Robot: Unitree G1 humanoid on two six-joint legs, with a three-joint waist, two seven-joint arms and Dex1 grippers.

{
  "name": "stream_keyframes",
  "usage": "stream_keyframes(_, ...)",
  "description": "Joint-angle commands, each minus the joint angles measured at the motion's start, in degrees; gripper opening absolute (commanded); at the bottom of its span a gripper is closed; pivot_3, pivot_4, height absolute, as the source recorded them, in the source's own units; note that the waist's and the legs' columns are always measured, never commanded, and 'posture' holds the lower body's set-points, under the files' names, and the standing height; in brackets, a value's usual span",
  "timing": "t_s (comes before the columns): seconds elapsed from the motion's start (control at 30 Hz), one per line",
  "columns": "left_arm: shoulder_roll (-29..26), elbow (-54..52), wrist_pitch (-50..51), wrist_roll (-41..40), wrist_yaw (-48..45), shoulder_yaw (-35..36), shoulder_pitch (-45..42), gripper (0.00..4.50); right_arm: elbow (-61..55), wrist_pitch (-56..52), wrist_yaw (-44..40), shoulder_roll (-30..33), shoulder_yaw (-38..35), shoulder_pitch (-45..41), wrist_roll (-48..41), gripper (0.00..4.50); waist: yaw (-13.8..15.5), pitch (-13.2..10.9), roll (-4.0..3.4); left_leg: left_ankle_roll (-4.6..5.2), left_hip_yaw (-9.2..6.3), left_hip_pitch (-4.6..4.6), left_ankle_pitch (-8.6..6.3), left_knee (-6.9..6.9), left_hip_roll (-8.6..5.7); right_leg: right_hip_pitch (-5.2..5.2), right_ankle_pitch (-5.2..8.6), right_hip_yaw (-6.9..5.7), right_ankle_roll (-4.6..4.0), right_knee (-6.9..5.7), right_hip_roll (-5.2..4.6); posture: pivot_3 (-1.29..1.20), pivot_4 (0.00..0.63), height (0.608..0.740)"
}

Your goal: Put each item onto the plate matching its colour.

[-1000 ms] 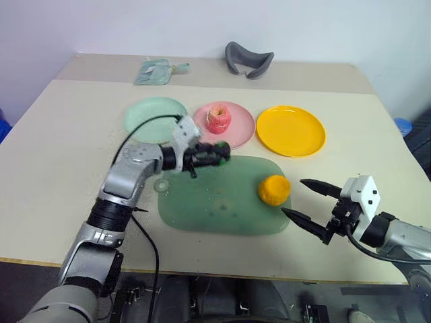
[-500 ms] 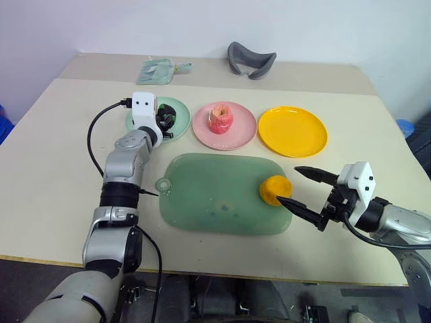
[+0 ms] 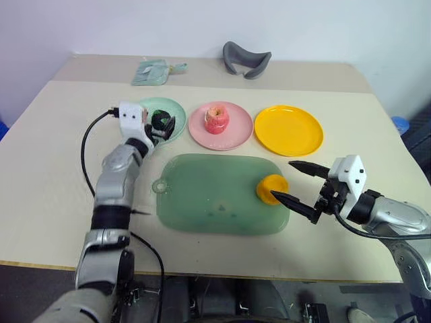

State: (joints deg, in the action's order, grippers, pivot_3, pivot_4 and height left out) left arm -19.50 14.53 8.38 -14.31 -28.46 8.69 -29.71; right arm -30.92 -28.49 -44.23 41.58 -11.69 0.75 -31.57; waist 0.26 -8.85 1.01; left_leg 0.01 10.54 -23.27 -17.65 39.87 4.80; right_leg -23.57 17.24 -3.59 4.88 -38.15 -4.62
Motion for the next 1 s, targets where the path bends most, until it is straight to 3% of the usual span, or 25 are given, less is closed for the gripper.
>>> stream_keyframes(0.03,-7.45,-14.46,4.31,-13.37,-21.77,0.05,7.76,4.47,1.35,-0.12,0.55,-0.14,2.79,-2.47,1.76,4.5,-0.11,-0.01,0.02,0.0,0.0,0.0,0.0,0.01,0.0,0.01,0.0,0.0,0.0,0.0,-0.01,0.0,0.15,0.74)
stream_keyframes(0.1,-11.55,-19.1,7.2,-18.37,-29.26,0.31,11.54,4.47,3.3,0.29,0.27,-0.55,4.28,-3.73,2.49,4.5,-0.11,-0.01,0.02,0.01,0.03,-0.01,-0.01,0.01,0.0,0.01,0.0,0.02,0.0,0.02,-0.06,0.0,0.15,0.74)
stream_keyframes(0.23,-18.22,-22.81,8.05,-20.62,-39.82,-1.41,14.8,4.47,8.43,2.58,-1.66,-1.07,7.53,-5.33,4.67,4.5,0.66,0.01,0.0,0.02,-0.04,0.0,-0.02,0.05,-0.05,0.1,0.0,-0.02,0.0,0.03,-0.08,0.0,0.15,0.74)
stream_keyframes(0.6,-20.19,-26.76,8.93,-20.68,-41.55,-2.18,15.44,4.47,20.06,9.09,-5.05,-3.04,10.82,-7.01,9.56,4.5,0.31,0.01,-0.03,0.06,-0.05,0.0,-0.05,0.05,-0.03,0.09,0.0,0.01,0.0,0.05,-0.05,0.0,0.15,0.74)
stream_keyframes(0.77,-20.15,-27.81,8.84,-20.84,-40.17,-1.53,16.99,4.5,20.3,8.77,-3.93,-4.98,10.39,-9.4,9.36,2.96,0.23,0.01,-0.03,0.07,-0.05,0.0,-0.05,0.04,-0.03,0.09,0.0,0.01,0.0,0.05,-0.05,0.0,0.15,0.74)
stream_keyframes(0.9,-20.24,-29.15,9.11,-21.23,-39.17,-1.21,17.92,4.5,23.24,9.43,-2.58,-6.88,9.76,-15.25,10.19,2.95,0.09,0.0,-0.05,0.07,-0.03,-0.01,-0.05,0.04,-0.03,0.07,0.0,0.02,0.0,0.04,-0.05,0.0,0.15,0.74)
stream_keyframes(1.0,-20.32,-30.38,9.75,-21.48,-38.15,-1.09,18.39,4.5,31.57,10.55,-0.74,-8.25,10.01,-23.49,12.56,2.95,0.08,-0.01,-0.06,0.06,-0.03,-0.01,-0.05,0.04,-0.03,0.06,0.0,0.02,0.0,0.04,-0.05,0.0,0.15,0.74)
